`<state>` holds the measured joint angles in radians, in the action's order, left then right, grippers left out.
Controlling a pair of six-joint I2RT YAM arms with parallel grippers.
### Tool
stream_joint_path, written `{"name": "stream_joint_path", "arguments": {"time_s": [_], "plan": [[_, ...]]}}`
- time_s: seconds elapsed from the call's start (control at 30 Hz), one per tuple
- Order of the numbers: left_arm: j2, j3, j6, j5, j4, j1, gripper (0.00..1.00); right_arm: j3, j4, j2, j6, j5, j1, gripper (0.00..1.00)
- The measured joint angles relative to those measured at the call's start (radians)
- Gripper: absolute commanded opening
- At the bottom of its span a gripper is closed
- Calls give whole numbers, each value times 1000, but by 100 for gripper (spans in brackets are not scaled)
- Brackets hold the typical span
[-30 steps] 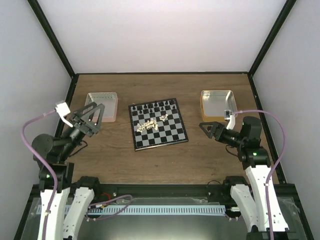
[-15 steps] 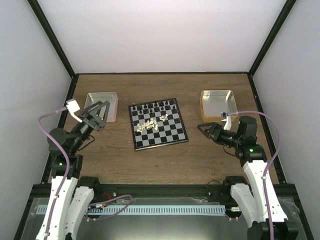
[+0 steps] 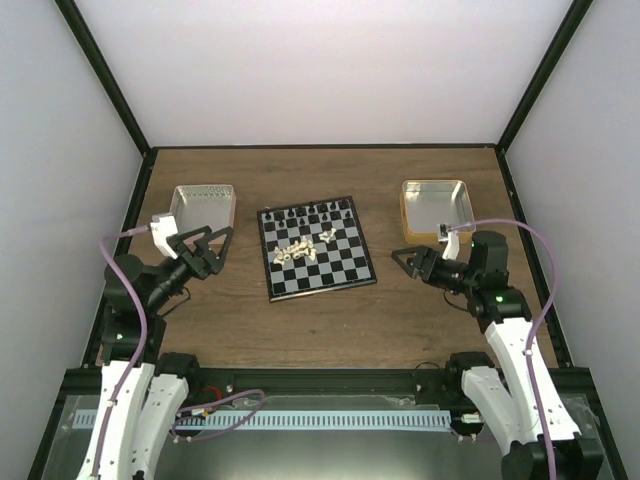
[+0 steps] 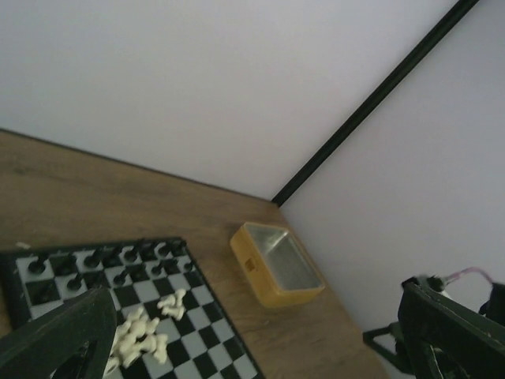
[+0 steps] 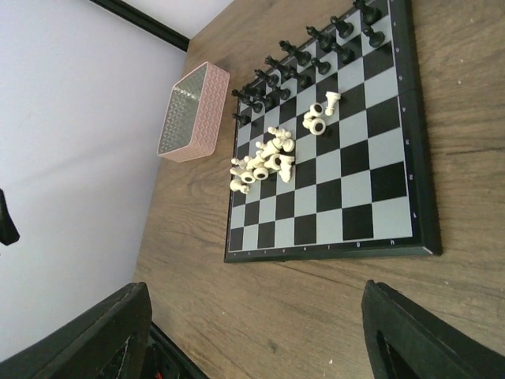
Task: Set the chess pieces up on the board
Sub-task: Pick up the chess piece from the chessboard.
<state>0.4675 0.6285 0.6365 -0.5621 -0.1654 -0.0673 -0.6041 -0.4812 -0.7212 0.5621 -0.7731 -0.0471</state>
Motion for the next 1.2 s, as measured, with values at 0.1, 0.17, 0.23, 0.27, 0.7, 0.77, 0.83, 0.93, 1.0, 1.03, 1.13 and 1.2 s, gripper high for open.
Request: {"name": "stream_joint_path", "arguments": {"time_s": [0.1, 0.17, 0.23, 0.27, 0.7, 0.77, 0.83, 0.93, 1.0, 1.03, 1.13, 1.2], "plan": [[6, 0, -45, -2, -58, 0, 100, 0, 25, 1, 24, 36, -34, 77], [13, 0, -71, 1, -79, 0, 100, -1, 30, -6, 40, 76, -69, 76], [23, 0, -93, 7, -92, 0, 100, -3, 34, -22, 51, 111, -106, 74], [29, 0, -101, 9, -95, 0, 100, -3, 38, -32, 57, 134, -130, 73], [111, -101, -114, -18, -61, 0, 100, -116, 149, -478, 138, 485, -561, 47], [113, -109, -114, -18, -63, 0, 99, -189, 158, -589, 135, 541, -592, 44], [113, -113, -113, -18, -61, -1, 99, -266, 170, -690, 132, 599, -606, 42], [109, -113, -113, -18, -61, -1, 99, -358, 187, -809, 127, 670, -611, 38], [103, -114, -114, -13, -61, -1, 100, -420, 195, -885, 124, 710, -611, 34], [101, -114, -114, -10, -61, -1, 100, -446, 198, -918, 122, 725, -611, 33], [92, -124, -109, -17, -56, -1, 100, -537, 199, -1028, 122, 774, -611, 32], [91, -132, -105, -30, -51, -1, 100, -584, 197, -1081, 119, 801, -611, 30]]}}
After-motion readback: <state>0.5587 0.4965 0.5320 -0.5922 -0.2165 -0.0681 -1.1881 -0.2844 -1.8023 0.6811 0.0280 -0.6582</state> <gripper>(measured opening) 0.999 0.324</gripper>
